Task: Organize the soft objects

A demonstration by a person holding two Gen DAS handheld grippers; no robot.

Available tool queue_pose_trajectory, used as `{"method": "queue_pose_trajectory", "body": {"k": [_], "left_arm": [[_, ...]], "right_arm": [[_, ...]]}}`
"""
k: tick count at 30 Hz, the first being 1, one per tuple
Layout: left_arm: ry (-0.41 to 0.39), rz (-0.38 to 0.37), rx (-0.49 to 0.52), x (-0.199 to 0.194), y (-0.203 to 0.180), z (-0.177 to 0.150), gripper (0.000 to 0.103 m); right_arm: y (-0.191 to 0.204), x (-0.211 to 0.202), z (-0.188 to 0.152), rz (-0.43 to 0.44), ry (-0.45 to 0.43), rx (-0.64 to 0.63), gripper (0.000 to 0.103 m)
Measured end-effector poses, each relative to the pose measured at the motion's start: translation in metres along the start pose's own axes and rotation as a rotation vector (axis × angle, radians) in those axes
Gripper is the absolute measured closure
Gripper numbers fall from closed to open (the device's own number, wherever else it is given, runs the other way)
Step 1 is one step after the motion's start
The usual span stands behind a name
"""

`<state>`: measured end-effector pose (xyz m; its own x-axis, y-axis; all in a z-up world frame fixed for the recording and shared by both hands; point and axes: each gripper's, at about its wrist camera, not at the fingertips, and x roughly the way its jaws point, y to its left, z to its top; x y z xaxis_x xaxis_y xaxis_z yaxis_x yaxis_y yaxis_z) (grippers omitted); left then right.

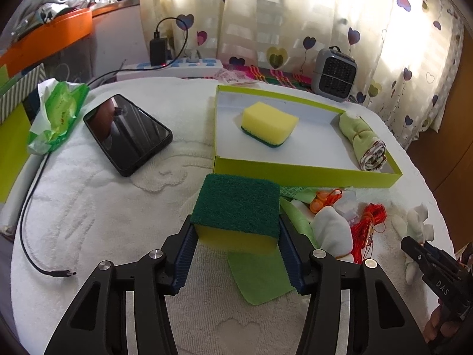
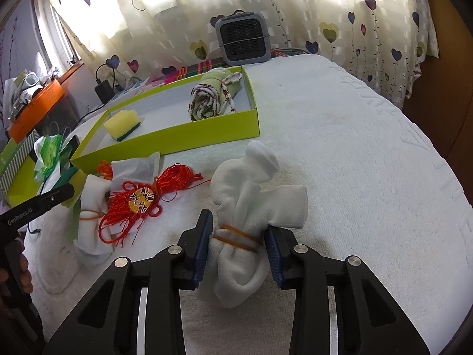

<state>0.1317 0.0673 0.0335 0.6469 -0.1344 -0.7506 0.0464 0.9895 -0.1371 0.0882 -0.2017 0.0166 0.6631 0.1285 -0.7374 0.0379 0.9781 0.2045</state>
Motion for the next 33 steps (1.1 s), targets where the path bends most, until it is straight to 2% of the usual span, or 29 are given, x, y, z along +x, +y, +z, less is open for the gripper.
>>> {"method": "queue_pose_trajectory", "body": {"k": [21, 33], "left_arm": [[-0.063, -0.015, 0.03, -0.028, -0.011, 0.008, 0.05], [-0.094, -0.034, 0.058, -0.036, -0.023, 0.023, 0.05]], "right_arm": [[0.004, -0.017, 0.009, 0.027, -0.069, -0.04, 0.068], [0.008, -0.026, 0.033, 0.051, -0.125, -0.067, 0.068]]}}
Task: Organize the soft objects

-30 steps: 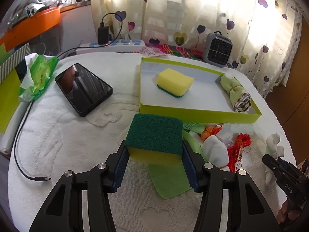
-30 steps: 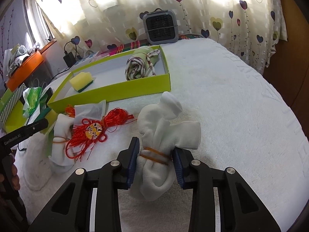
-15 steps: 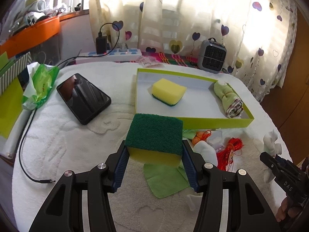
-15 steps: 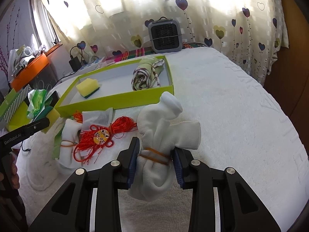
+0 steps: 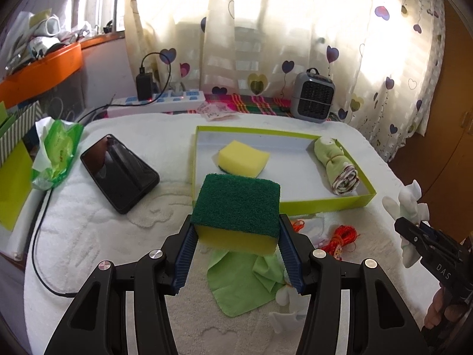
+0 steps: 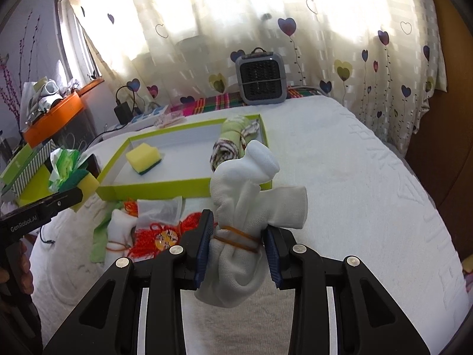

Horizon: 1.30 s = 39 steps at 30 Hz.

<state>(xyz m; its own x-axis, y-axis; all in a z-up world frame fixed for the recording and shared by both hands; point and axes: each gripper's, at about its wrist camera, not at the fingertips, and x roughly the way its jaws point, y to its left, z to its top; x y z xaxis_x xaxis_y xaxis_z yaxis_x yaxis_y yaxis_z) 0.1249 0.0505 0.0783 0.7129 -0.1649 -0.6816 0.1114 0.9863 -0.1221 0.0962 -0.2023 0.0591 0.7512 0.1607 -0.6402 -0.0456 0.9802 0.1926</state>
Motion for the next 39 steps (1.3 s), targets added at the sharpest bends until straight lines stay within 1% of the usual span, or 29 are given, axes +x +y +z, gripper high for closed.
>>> {"method": "queue_pose_trajectory", "body": {"k": [8, 14, 17, 26, 33, 39], "left_arm": [[0.0, -0.016, 0.025, 0.005, -0.004, 0.012, 0.05], [0.004, -0.035, 0.024, 0.011, -0.004, 0.02, 0.05], [0.016, -0.061, 0.017, 0.017, -0.004, 0.024, 0.05], [0.047, -0.069, 0.021, 0.039, -0.007, 0.032, 0.05], [0.077, -0.082, 0.023, 0.058, -0.012, 0.036, 0.05], [0.112, -0.091, 0.039, 0.074, -0.016, 0.034, 0.05]], "right_arm": [[0.004, 0.001, 0.018, 0.017, -0.024, -0.023, 0.068], [0.007, 0.008, 0.031, 0.03, -0.028, -0.04, 0.068], [0.011, 0.014, 0.036, 0.037, -0.027, -0.054, 0.068], [0.019, 0.038, 0.056, 0.071, -0.006, -0.082, 0.068], [0.031, 0.062, 0.069, 0.08, 0.012, -0.119, 0.068], [0.038, 0.084, 0.077, 0.098, 0.051, -0.133, 0.068]]}}
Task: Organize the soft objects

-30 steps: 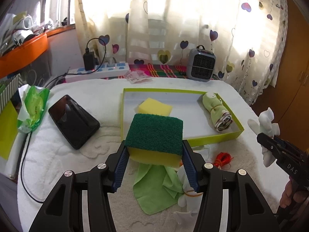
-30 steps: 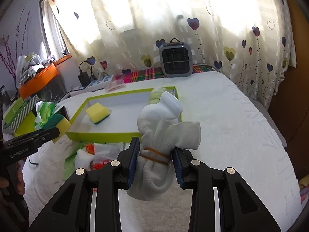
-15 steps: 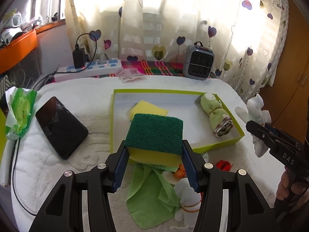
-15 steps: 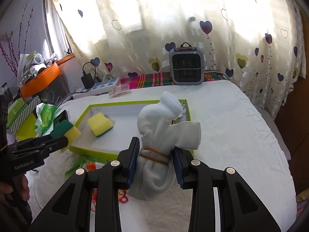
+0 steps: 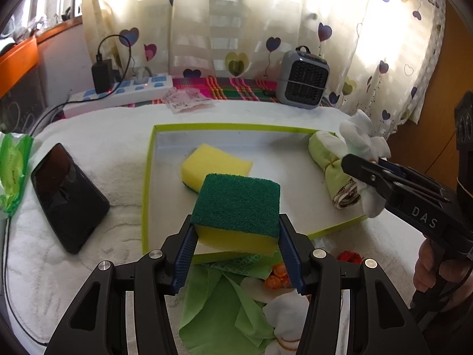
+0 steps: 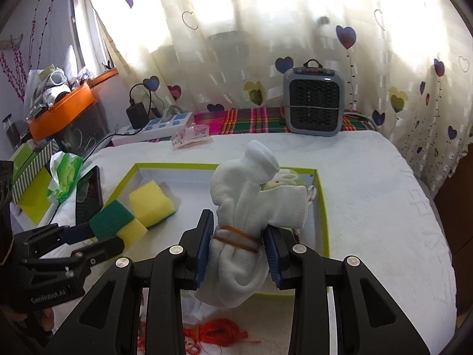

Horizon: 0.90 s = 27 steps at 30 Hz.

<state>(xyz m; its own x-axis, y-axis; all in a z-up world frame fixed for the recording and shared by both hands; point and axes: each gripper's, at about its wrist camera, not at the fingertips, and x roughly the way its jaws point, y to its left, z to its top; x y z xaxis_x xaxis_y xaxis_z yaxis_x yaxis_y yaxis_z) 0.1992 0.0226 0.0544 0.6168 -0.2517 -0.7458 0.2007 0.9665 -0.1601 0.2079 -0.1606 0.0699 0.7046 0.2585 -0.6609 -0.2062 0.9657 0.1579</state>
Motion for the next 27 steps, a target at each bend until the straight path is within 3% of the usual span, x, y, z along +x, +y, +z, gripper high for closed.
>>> {"method": "queue_pose_trajectory", "body": {"k": [27], "left_arm": [[0.031, 0.058, 0.009, 0.024, 0.007, 0.002, 0.05]], "right_arm": [[0.019, 0.044, 0.003, 0.047, 0.075, -0.084, 0.068]]}}
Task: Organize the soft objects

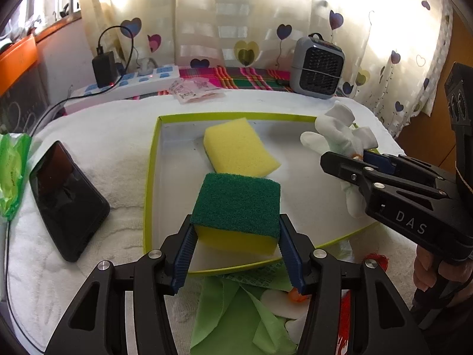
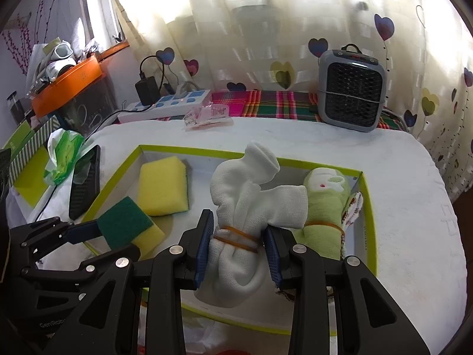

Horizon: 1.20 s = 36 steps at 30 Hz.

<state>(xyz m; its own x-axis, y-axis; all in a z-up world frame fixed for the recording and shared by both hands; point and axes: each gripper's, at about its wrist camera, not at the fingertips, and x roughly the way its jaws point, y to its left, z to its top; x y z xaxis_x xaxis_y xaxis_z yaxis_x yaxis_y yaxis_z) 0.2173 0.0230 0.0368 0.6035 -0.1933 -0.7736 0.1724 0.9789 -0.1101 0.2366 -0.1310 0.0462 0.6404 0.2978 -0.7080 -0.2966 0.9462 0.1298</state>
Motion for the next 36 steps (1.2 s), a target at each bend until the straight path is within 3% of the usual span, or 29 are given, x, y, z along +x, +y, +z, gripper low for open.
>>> {"method": "queue_pose_trajectory", "body": {"k": [36], "left_arm": [[0.004, 0.029, 0.011, 0.006, -0.002, 0.002, 0.047]], "right_arm": [[-0.007, 0.016, -0.012, -0.077, 0.066, -0.044, 0.068]]}}
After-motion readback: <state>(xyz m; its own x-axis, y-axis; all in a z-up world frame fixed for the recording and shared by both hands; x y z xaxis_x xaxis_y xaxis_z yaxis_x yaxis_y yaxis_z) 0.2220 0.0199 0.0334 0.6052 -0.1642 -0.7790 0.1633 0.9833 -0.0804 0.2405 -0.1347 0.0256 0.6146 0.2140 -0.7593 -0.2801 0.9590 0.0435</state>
